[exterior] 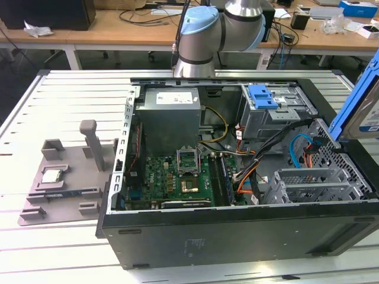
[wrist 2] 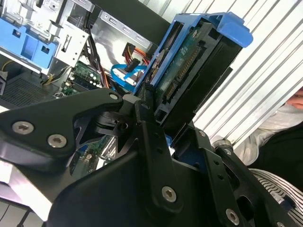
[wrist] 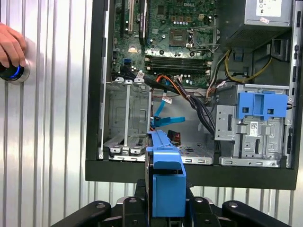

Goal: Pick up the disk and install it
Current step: 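Pick up the disk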

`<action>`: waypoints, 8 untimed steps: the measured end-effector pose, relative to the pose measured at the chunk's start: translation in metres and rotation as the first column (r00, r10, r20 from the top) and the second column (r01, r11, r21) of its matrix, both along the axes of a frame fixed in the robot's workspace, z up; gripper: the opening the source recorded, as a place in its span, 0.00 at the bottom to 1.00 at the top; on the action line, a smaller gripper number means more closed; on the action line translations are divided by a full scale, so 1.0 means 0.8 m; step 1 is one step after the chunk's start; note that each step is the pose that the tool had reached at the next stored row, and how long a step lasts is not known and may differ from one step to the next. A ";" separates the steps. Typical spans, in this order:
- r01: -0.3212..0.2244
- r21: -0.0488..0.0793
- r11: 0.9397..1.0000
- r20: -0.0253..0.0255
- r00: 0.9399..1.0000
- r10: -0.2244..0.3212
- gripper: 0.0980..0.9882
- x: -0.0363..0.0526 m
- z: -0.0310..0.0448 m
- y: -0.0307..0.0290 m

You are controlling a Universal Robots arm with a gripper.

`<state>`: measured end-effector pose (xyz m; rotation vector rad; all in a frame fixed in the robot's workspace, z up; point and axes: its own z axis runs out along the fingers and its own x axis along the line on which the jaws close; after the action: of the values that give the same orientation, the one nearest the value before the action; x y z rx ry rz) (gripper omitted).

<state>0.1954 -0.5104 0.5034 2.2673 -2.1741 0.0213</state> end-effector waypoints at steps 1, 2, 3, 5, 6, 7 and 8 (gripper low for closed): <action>0.000 0.000 1.000 0.000 1.000 0.000 0.30 0.000 -0.0002 -0.0018; 0.000 0.000 1.000 0.000 1.000 0.000 0.30 0.000 -0.0004 -0.0031; 0.000 0.000 1.000 0.000 1.000 0.000 0.30 0.000 -0.0008 -0.0067; 0.000 0.000 1.000 0.000 1.000 0.000 0.30 0.000 -0.0016 -0.0117; 0.000 0.000 1.000 0.000 1.000 0.000 0.30 0.000 -0.0019 -0.0135; 0.000 0.000 1.000 0.000 1.000 0.000 0.30 0.000 -0.0022 -0.0151; 0.000 0.000 1.000 0.000 1.000 0.000 0.30 0.000 -0.0026 -0.0178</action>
<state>0.1954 -0.5246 0.5013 2.2673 -2.1740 0.0214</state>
